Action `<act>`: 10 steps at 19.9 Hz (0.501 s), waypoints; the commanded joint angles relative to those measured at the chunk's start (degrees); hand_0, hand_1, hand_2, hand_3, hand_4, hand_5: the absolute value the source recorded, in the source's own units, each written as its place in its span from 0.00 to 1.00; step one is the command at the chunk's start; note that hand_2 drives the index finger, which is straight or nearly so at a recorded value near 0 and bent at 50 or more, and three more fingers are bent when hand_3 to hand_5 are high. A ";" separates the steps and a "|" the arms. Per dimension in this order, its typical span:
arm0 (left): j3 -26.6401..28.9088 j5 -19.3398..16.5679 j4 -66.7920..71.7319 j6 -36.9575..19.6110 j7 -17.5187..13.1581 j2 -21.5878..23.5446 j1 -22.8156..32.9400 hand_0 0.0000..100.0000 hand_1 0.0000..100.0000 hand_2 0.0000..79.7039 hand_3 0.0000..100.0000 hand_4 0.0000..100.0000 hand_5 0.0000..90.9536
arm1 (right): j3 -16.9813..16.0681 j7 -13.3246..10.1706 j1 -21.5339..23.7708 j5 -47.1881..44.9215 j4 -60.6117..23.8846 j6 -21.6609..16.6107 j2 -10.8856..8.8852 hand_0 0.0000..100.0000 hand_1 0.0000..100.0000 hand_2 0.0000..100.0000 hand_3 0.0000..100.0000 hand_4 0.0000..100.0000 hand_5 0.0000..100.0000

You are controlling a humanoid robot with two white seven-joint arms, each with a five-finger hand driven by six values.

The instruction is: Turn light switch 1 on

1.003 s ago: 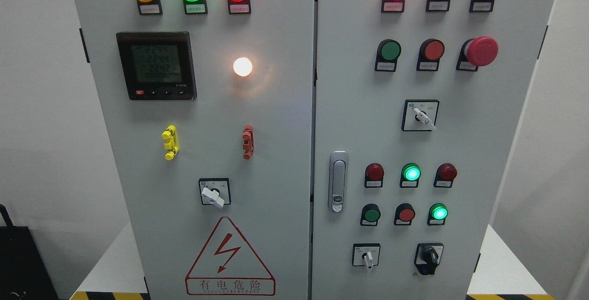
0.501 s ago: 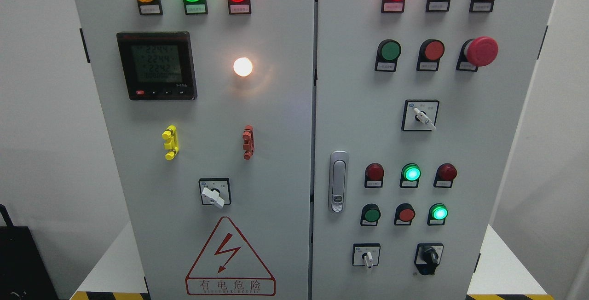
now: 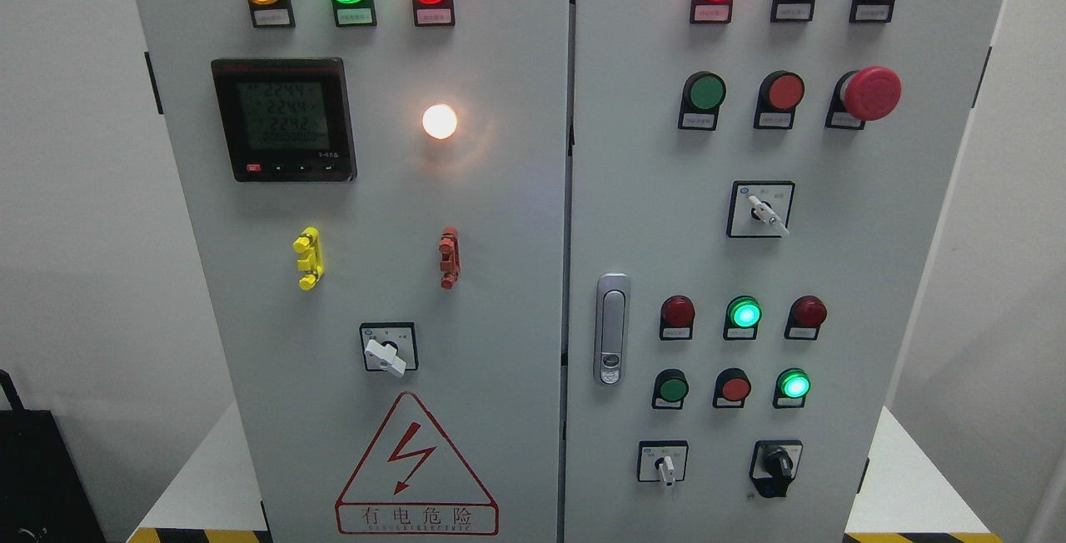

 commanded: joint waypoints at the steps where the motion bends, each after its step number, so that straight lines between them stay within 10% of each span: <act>1: -0.48 0.21 6.75 0.20 0.37 -0.99 -0.72 0.27 0.00 0.00 0.00 0.00 0.00 | 0.00 -0.01 0.00 0.01 0.00 -0.05 0.00 0.05 0.00 0.00 0.00 0.00 0.00; 10: -0.13 0.30 6.66 0.03 0.45 -0.99 -0.72 0.28 0.00 0.00 0.00 0.00 0.00 | 0.00 -0.10 0.00 0.01 0.00 -0.05 0.00 0.05 0.00 0.00 0.00 0.00 0.00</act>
